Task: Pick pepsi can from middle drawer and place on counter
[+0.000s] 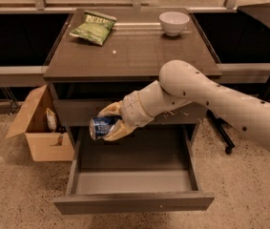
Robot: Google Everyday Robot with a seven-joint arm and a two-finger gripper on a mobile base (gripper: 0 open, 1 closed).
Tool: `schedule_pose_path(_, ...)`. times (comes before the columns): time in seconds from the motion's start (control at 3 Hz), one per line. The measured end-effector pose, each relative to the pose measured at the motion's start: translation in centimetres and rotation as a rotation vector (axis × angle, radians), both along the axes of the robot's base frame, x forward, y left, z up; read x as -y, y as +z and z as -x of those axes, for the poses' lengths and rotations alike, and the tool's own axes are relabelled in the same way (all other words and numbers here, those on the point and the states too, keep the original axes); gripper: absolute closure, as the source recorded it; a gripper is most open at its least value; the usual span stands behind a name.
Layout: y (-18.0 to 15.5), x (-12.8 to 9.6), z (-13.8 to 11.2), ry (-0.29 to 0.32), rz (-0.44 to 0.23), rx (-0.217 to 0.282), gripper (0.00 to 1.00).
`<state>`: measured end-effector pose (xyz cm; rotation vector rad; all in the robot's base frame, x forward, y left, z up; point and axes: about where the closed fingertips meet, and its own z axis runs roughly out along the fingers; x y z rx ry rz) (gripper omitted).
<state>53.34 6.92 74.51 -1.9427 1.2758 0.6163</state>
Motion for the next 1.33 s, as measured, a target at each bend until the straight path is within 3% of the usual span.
schedule_pose_path(0.67,11.5,2.4,-2.1,-0.039,0.061,0.180,1.00)
schedule_pose_path(1.0,15.0,3.0,-4.5,-0.070,0.051,0.250,1.00)
schedule_pose_path(1.33,15.7,3.0,-4.9,-0.076,0.043,0.262,1.00)
